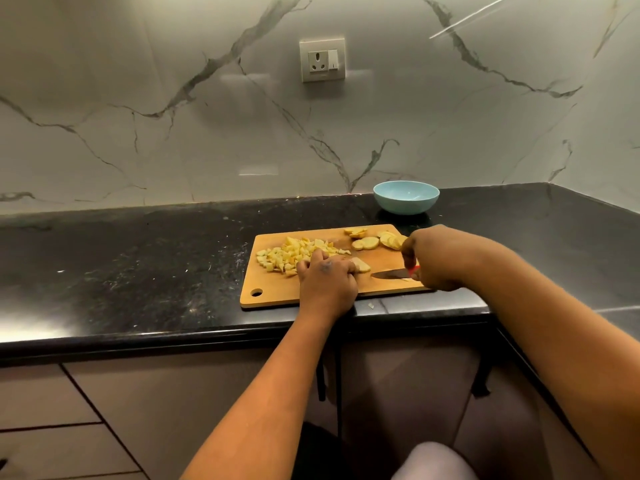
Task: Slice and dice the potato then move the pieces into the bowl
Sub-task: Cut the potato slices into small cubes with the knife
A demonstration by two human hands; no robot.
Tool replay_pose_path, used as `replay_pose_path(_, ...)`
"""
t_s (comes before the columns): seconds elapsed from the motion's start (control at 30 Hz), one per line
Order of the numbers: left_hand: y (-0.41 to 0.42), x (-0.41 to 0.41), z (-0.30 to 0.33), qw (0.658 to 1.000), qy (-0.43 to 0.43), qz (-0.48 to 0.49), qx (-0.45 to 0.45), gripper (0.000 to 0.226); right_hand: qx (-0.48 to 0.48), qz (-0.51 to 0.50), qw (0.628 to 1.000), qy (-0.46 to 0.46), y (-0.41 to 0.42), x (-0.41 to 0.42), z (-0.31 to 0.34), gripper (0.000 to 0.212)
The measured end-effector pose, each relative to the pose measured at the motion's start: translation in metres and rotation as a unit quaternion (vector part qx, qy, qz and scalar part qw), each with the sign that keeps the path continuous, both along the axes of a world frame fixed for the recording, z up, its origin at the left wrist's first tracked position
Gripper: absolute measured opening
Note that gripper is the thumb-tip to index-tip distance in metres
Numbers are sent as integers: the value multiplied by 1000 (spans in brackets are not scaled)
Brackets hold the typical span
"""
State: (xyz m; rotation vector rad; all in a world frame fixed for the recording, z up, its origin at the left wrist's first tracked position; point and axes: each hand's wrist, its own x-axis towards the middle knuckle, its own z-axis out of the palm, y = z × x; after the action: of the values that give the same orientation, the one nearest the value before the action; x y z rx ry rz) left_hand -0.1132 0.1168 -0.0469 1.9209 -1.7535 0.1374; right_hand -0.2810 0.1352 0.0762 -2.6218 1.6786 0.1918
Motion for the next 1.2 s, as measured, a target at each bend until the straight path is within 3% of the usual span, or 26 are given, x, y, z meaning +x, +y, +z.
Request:
replay_pose_path(0.13,1,4,0,998,65,9,-21,34,5,17,995,-94,-3,-7,-1,25)
replay_pose_path(0.27,0,4,0,996,85,26,-26,40,-22,17,988,-150,-9,7,-19,29)
replay_pose_path(0.63,-5,1,-2,1000,11,27,-8,49,-2,12,999,-44,-12,30,-34,45)
replay_pose_path(0.87,-7,2,-5,999,-15,34,-11,52,-9,12,1000,3,-2,0,-3,34)
replay_pose_path(0.97,-5,2,-4,999,-7,23,-23,48,23,-10,995,-92,-13,-20,7,24)
replay_pose_path(1.1,-7,-10,12,998,-18,35,-51,32,-26,-74,975,-208,-39,-31,-3,23)
replay_pose_path(1.2,-16,-26,24,997,-58,-33,38,32,-33,-92,969,-225,-52,-30,-19,21)
